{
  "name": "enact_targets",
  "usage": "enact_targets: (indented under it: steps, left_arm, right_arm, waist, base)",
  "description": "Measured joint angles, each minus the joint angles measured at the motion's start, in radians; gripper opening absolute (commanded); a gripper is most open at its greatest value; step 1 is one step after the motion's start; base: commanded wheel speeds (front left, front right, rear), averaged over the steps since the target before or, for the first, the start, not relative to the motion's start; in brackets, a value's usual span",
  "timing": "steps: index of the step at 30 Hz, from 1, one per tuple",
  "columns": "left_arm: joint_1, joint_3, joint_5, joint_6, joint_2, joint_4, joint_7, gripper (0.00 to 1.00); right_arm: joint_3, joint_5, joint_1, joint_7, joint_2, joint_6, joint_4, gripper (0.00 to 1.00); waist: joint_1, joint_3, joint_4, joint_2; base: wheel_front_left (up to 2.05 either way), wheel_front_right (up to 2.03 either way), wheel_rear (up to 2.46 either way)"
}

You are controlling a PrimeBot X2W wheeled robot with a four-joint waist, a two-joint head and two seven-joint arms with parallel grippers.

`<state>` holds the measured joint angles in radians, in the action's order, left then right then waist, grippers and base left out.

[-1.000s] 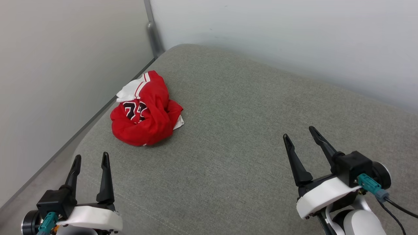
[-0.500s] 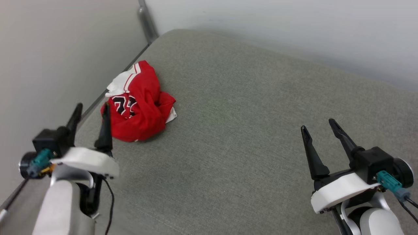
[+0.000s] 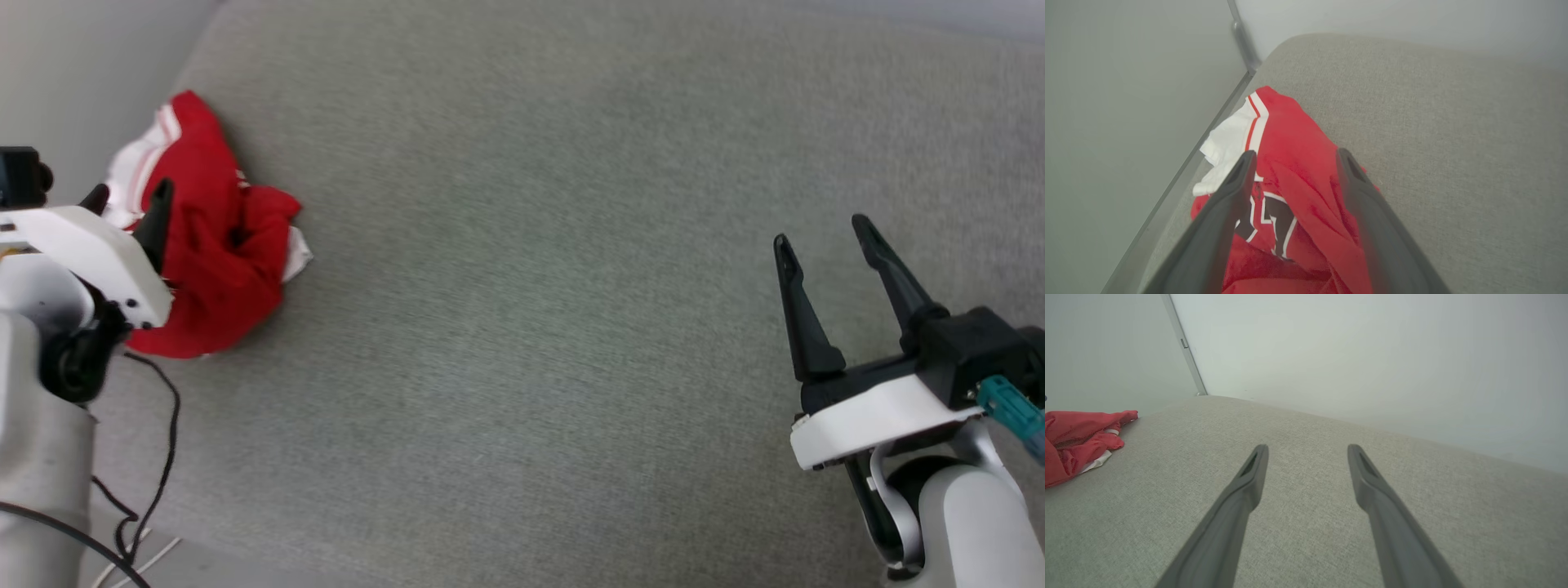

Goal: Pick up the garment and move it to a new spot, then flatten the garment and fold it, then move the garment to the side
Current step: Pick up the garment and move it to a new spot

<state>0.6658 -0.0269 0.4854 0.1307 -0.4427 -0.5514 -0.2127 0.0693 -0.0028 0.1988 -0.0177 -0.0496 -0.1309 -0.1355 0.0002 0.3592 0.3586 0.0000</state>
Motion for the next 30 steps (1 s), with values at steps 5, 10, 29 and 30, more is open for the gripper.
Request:
enact_targets:
  steps: [5,10,29,30]
  left_arm:
    - [0.048,-0.027,0.088,0.000,-0.053,-0.132,-0.119,1.00]
    - [0.077,-0.057,0.171,0.000,-0.087,-0.246,-0.239,1.00]
    - [0.133,-0.107,0.188,0.001,-0.137,-0.383,-0.074,0.00]
    - [0.135,-0.108,0.176,0.000,-0.143,-0.376,-0.029,0.00]
  right_arm:
    - [0.008,0.000,0.039,0.015,0.000,0.000,0.011,1.00]
    - [0.015,-0.001,0.078,0.026,0.000,0.000,0.024,1.00]
    - [0.002,0.030,0.084,0.078,0.000,0.000,0.107,1.00]
    - [0.000,0.032,0.077,0.080,0.000,0.000,0.110,1.00]
  waist:
    - [0.0000,0.081,-0.047,0.0000]
    - [0.0000,0.147,-0.087,0.0000]
    - [0.0000,0.086,-0.123,0.0000]
    - [0.0000,0.069,-0.122,0.0000]
  base:
    - [0.00,0.00,0.00]
    - [0.00,0.00,0.00]
    - [0.00,0.00,0.00]
    - [0.00,0.00,0.00]
